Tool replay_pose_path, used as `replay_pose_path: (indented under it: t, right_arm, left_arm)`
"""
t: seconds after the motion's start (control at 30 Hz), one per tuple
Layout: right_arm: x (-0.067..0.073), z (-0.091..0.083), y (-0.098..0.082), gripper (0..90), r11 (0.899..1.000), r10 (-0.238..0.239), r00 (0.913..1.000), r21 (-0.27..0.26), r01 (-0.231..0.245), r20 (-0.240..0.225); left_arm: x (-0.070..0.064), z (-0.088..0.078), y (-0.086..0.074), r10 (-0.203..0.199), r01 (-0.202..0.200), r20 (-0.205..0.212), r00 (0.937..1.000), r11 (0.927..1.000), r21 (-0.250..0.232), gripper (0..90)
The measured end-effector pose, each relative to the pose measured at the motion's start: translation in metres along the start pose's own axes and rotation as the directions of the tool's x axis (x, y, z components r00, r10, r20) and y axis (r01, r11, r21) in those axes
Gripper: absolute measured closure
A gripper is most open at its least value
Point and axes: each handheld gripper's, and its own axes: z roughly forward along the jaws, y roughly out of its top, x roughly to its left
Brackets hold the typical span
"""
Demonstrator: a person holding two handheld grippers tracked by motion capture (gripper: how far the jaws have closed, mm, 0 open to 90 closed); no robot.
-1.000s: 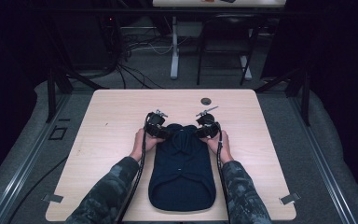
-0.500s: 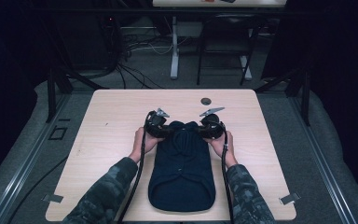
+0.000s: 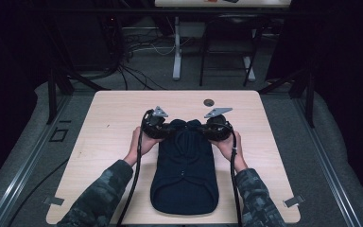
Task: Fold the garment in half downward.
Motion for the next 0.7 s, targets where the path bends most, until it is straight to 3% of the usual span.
replay_pose_path:
  t: [0.13,0.7]
  right_arm:
    - [0.003,-0.006,0.001,76.7,1.0,-0.017,0.9998,0.002,0.017,0.004]
    - [0.015,-0.02,0.015,76.8,0.994,-0.105,0.9927,0.011,0.105,0.059]
  left_arm:
    - [-0.002,-0.003,0.001,0.011,-0.011,0.01,0.9999,0.9999,-0.002,69.6]
    - [-0.007,-0.017,0.013,0.049,-0.049,-0.02,0.9986,0.9986,-0.021,71.3]
